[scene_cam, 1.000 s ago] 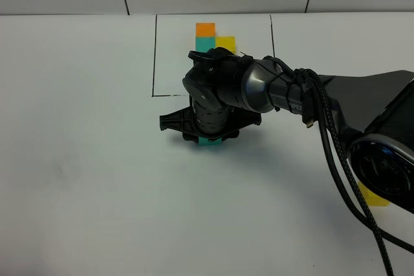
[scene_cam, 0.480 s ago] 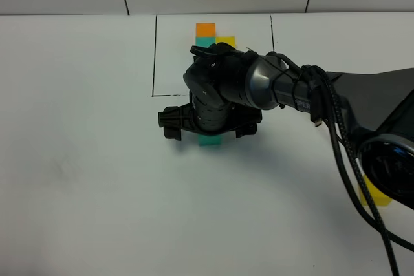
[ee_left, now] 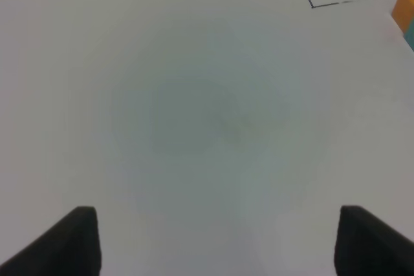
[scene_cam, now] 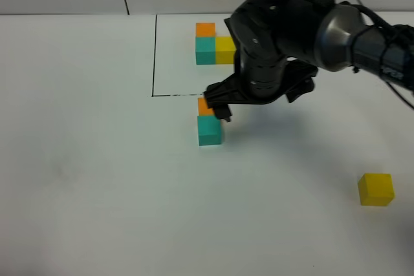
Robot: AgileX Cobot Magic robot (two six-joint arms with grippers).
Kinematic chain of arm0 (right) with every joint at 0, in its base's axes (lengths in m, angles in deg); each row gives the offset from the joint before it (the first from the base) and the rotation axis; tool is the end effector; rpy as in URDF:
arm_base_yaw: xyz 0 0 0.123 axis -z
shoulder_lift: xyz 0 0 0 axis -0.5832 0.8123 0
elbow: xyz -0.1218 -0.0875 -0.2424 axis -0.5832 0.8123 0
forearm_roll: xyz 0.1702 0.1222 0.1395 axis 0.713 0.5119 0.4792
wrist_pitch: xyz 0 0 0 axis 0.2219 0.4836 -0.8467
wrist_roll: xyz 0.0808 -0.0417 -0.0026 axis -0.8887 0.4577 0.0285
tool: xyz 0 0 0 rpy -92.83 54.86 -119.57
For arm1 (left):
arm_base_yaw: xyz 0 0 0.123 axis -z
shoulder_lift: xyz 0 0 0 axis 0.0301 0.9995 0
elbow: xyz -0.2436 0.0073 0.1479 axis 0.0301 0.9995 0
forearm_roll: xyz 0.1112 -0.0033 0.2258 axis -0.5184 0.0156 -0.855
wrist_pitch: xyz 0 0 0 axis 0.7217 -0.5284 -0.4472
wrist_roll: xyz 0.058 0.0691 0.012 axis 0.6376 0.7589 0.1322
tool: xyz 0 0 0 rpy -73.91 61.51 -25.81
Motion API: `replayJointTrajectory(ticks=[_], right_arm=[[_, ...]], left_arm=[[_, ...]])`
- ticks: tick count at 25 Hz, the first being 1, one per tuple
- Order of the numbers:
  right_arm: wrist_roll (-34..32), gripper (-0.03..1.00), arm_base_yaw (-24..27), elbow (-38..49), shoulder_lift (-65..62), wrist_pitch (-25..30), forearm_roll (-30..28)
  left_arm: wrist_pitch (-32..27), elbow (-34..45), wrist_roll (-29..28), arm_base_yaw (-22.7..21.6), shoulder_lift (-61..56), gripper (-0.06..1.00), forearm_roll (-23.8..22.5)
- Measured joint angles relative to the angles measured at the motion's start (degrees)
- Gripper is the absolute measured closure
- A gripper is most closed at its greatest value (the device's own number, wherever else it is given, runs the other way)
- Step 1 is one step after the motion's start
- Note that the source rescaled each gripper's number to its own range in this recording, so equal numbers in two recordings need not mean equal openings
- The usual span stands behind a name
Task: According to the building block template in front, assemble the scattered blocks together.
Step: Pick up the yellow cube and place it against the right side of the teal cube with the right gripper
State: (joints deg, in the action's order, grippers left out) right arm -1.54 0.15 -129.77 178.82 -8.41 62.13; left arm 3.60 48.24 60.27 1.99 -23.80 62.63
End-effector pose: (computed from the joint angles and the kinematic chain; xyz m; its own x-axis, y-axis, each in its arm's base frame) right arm 0.3396 0.2215 0.2140 -0.9250 -0.2926 -0.2424 -0.2721 0.9554 -0.1149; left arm -0.0069 -0.0038 0.2790 -0.4352 0.1054 -0.8941 0.1403 0.9889 0.0483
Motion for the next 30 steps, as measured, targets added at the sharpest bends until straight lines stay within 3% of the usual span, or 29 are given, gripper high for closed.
replayJointTrajectory(ticks=[7,12,19,23,30], right_arm=[[1.1,-0.03,7.5,23.5,-16.3,-8.6,0.4],[0.7,-0.03,13.9,35.4,-24.2,-11.1,1.2],[4.4,-0.03,19.4,43.9,-26.2,-16.8,3.4],[5.2,0.01,19.7,46.9,-26.2,-22.1,4.3],[5.8,0.04,21.2,48.6,-26.2,-24.8,4.8]], left_arm=[[0.0,0.0,0.0,0.0,0.0,0.25,0.0],[0.0,0.0,0.0,0.0,0.0,0.25,0.0],[0.0,0.0,0.0,0.0,0.0,0.25,0.0],[0.0,0.0,0.0,0.0,0.0,0.25,0.0],[0.0,0.0,0.0,0.0,0.0,0.25,0.0]])
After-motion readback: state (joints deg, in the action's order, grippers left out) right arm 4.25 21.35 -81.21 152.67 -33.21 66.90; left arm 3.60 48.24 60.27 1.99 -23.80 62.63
